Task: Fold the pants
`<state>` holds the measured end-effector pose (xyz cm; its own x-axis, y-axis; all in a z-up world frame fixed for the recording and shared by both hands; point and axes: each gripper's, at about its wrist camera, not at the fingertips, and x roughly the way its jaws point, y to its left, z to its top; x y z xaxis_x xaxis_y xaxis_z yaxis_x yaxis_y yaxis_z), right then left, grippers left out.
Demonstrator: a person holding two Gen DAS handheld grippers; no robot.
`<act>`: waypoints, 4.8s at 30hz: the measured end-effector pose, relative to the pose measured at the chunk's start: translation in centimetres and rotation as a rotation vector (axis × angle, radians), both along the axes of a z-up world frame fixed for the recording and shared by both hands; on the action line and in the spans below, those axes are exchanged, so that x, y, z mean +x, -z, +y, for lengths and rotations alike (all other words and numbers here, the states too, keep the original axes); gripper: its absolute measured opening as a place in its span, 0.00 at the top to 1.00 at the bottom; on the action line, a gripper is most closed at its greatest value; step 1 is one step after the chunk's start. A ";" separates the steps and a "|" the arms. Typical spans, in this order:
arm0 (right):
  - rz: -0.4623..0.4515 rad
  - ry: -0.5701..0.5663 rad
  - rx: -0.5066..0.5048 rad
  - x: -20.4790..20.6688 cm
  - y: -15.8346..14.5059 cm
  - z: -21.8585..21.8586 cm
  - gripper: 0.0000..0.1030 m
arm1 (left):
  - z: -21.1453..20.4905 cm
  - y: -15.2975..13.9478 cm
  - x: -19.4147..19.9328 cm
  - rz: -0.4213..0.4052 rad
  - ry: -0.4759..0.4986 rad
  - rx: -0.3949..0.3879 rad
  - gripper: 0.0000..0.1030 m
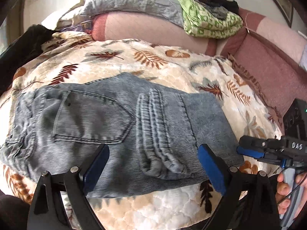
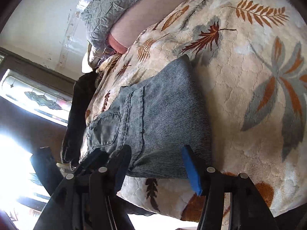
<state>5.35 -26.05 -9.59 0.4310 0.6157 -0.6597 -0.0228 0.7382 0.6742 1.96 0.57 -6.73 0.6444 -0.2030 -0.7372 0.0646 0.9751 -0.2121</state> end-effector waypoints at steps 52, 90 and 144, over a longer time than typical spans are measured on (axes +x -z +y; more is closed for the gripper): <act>0.024 -0.333 -0.064 3.4 -0.9 22.6 0.27 | 23.0 4.8 -2.2 0.043 -0.647 -0.361 0.82; 0.122 -0.625 -0.128 17.2 -2.1 42.5 0.18 | 23.2 5.4 -2.3 0.047 -0.655 -0.384 0.81; 0.095 -0.357 -0.132 9.0 -0.7 30.2 0.19 | 22.0 4.5 -1.6 0.031 -0.649 -0.283 0.81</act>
